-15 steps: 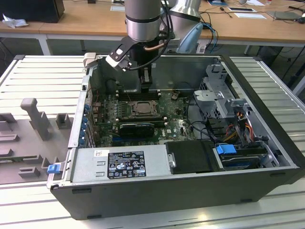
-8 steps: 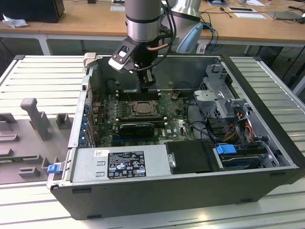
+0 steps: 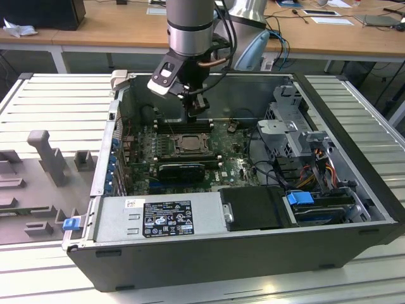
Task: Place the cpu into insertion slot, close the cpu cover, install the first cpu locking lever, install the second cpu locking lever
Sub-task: 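Install the first cpu locking lever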
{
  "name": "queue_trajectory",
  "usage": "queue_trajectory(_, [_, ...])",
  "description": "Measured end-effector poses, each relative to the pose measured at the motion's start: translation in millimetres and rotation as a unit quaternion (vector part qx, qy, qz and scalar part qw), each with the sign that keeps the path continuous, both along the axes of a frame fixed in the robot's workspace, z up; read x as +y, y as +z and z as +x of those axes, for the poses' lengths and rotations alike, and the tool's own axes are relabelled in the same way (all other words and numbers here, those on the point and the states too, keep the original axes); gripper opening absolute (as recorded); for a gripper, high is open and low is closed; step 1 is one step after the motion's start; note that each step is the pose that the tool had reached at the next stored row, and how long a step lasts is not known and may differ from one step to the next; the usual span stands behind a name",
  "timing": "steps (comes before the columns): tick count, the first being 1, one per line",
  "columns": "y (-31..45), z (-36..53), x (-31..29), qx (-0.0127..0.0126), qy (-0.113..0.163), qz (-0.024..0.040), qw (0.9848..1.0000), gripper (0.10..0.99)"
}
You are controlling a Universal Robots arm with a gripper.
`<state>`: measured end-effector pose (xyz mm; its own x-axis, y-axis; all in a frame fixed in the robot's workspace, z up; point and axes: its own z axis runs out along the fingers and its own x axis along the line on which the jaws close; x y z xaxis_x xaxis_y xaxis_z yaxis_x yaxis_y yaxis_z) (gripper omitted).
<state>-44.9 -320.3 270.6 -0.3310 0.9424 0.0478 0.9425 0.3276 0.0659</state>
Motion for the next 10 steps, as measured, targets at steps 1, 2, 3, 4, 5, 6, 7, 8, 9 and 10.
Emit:
queue_trajectory(1, [0.0, 0.0, 0.0, 0.0000, 0.005, 0.0000, 1.0000, 0.106])
queue_trajectory(2, [0.0, 0.0, 0.0, 0.0000, 0.010, 0.0000, 0.9999, 0.106])
queue_trajectory(3, [0.0, 0.0, 0.0, 0.0000, 0.015, 0.0000, 0.9999, 0.106])
queue_trajectory(4, [0.0, 0.0, 0.0, 0.0000, 0.020, 0.0000, 0.9998, 0.106])
queue_trajectory(5, [0.0, 0.0, 0.0, 0.0000, 0.027, -0.0001, 0.9996, 0.106])
queue_trajectory(6, [0.0, 0.0, 0.0, 0.0000, 0.037, -0.0007, 0.9993, 0.106])
queue_trajectory(7, [0.0, 0.0, 0.0, 0.0001, 0.047, -0.0023, 0.9989, 0.106])
queue_trajectory(8, [0.0, 0.0, 0.0, 0.0002, 0.052, -0.0037, 0.9987, 0.106])
queue_trajectory(9, [0.1, -0.1, -0.1, 0.0002, 0.060, -0.0044, 0.9982, 0.106])
queue_trajectory(10, [0.0, -0.1, 0.0, 0.0001, 0.066, -0.0048, 0.9978, 0.106])
